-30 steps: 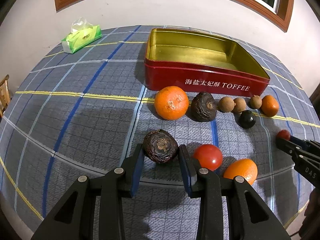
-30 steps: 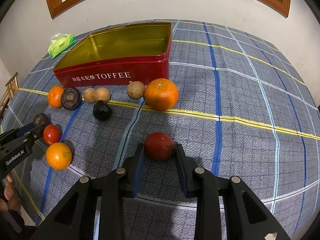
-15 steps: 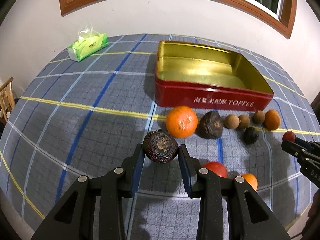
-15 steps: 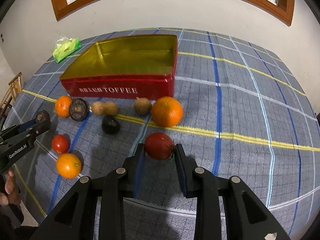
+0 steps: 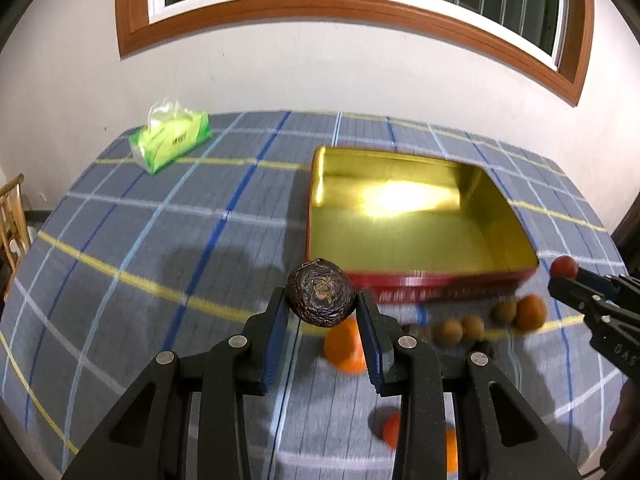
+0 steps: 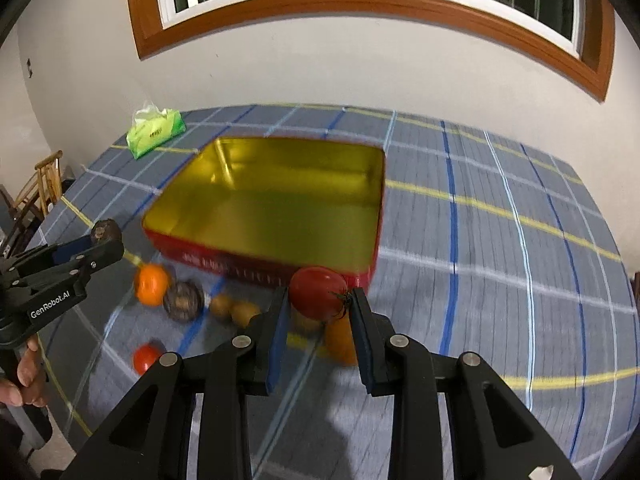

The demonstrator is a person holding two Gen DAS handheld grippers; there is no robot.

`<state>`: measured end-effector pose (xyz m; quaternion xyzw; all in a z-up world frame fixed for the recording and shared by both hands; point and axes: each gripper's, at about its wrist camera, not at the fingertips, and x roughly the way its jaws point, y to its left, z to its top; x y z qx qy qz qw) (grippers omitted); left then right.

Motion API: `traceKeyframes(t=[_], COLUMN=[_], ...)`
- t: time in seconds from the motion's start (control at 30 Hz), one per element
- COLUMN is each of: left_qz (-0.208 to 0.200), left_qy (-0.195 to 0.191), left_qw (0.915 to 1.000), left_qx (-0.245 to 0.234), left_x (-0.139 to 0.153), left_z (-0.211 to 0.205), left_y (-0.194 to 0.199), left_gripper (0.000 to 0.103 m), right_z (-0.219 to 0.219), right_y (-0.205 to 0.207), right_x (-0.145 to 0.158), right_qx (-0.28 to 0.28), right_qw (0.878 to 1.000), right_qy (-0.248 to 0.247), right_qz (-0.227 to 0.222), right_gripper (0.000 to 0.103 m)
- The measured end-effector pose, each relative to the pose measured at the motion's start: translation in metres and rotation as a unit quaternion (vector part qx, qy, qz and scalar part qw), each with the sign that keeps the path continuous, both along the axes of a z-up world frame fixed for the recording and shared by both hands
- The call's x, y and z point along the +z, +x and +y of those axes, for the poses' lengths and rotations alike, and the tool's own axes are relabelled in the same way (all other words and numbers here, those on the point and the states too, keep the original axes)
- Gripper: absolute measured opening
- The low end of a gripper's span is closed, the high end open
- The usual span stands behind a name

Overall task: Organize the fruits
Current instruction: 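Lift both held fruits and carry them over the red TOFFEE tin, then open the left tool to drop the brown fruit while the right tool releases the tomato into the tin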

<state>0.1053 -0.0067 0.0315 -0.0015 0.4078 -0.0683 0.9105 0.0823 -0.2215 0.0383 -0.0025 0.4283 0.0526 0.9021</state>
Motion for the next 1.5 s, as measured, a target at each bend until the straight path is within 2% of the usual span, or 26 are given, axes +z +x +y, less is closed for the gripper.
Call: traceKeyframes(t=[0.17, 0.47, 0.87, 1.5], left_qz=[-0.001, 0.007, 0.026, 0.055], left_qy=[-0.001, 0.011, 0.021, 0.033], left_qw=[1.0000, 0.9996, 0.9984, 0.9967], left_qx=[-0.006, -0.026, -0.046, -0.049], left_x=[0.005, -0.004, -0.025, -0.043], left_z=[-0.006, -0.024, -0.042, -0.044], left_y=[0.030, 0.065, 0.082, 0.093], left_gripper=[0.036, 0.036, 0.036, 0.036], right_z=[0.003, 0.009, 0.017, 0.015], right_y=[0.028, 0.064, 0.075, 0.074], right_x=[-0.003, -0.025, -0.044, -0.047], right_qx=[0.006, 0.011, 0.012, -0.011], right_qw=[1.000, 0.999, 0.998, 0.998], right_qy=[-0.003, -0.014, -0.032, -0.024], right_qz=[0.004, 0.033, 0.054, 0.063], right_gripper=[0.028, 0.028, 0.028, 0.029])
